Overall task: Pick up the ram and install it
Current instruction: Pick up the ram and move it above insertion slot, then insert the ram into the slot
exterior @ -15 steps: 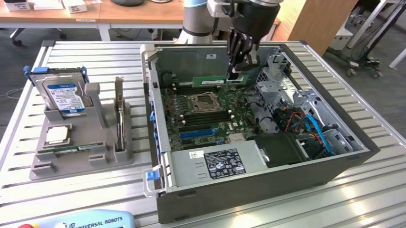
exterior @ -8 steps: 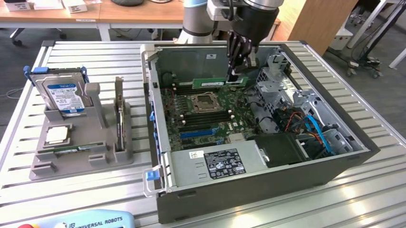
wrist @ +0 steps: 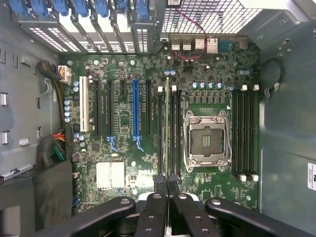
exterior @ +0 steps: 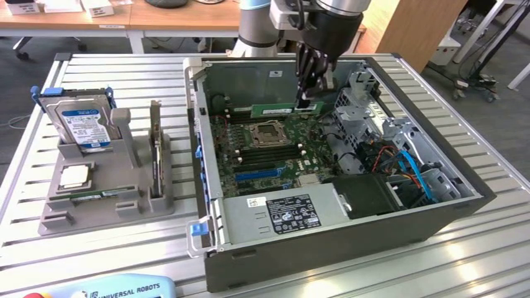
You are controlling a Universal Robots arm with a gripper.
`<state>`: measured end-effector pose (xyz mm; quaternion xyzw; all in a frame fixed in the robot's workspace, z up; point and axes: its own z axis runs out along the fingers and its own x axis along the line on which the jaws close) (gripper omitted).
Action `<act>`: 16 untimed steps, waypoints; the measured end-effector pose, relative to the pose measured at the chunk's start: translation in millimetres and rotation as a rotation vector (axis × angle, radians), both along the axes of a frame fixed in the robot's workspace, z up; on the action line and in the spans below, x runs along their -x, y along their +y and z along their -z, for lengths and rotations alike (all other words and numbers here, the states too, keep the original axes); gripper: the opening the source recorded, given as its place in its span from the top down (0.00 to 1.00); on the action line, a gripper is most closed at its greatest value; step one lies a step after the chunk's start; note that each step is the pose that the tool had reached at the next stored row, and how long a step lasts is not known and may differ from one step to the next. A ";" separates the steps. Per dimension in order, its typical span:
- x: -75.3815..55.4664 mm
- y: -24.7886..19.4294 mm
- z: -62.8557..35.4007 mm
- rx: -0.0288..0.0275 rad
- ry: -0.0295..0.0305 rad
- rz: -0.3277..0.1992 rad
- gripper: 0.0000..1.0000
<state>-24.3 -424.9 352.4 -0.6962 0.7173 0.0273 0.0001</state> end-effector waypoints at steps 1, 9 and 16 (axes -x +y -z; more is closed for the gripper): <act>0.0 0.0 0.9 -0.0001 0.0000 0.000 0.89; 0.0 0.0 3.7 0.0001 0.0000 0.000 0.89; 0.0 0.0 3.7 0.0001 0.0000 0.000 0.89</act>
